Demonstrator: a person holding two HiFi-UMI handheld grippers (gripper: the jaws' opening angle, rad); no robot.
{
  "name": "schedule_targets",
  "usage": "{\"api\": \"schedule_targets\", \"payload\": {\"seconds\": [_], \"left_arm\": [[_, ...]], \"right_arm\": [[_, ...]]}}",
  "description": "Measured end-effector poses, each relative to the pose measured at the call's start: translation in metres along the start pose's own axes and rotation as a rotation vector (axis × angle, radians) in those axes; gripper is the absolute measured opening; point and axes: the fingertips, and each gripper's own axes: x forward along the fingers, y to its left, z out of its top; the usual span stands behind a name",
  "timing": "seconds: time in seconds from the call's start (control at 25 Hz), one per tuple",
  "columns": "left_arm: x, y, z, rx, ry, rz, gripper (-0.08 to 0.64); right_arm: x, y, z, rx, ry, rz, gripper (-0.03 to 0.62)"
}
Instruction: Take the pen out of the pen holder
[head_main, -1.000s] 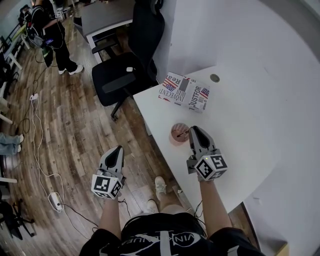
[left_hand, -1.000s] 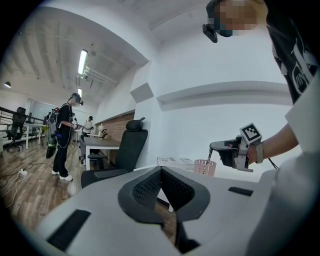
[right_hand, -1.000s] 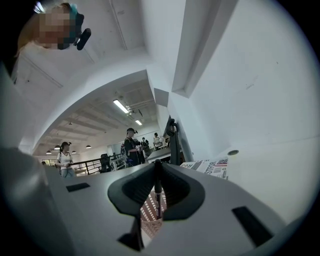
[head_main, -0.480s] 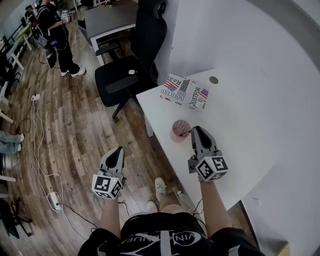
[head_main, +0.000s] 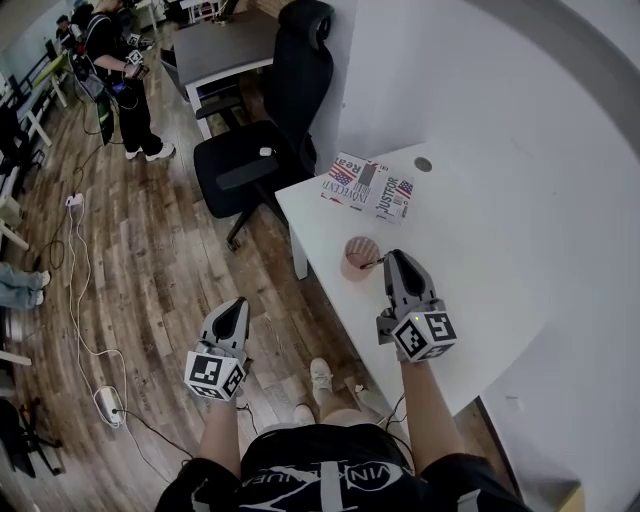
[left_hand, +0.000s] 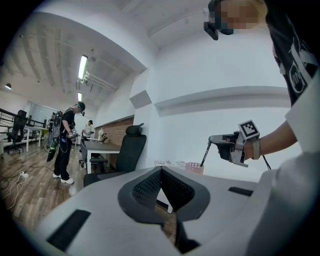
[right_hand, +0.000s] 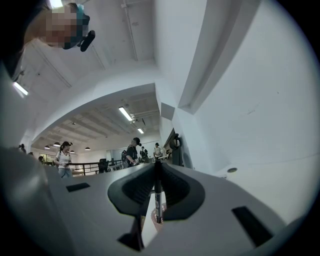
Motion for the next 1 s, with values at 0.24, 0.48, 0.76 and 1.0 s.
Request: {"api": "schedule_targets", "payload": {"seconds": [0.24, 0.48, 0.76, 1.0], "left_arm": [[-0.014, -0.006, 0.002, 0.005, -0.007, -0.003, 0.014], [-0.023, -0.006, 0.006, 0.007, -0.017, 0.001, 0.014], [-0.028, -0.004, 0.010, 0.002, -0.028, 0.005, 0.014], [-0.031, -0.006, 0.013, 0.001, -0.035, 0.005, 0.014]], "right_arm": [[-0.009, 0.009, 0.013, -0.013, -0.037, 0.004, 0.052], [-0.020, 0.016, 0.013, -0.018, -0.036, 0.003, 0.052], [-0.035, 0.014, 0.010, -0.033, -0.015, -0.022, 0.052], [-0.050, 0.009, 0.003, -0.046, 0.027, -0.049, 0.052]]}}
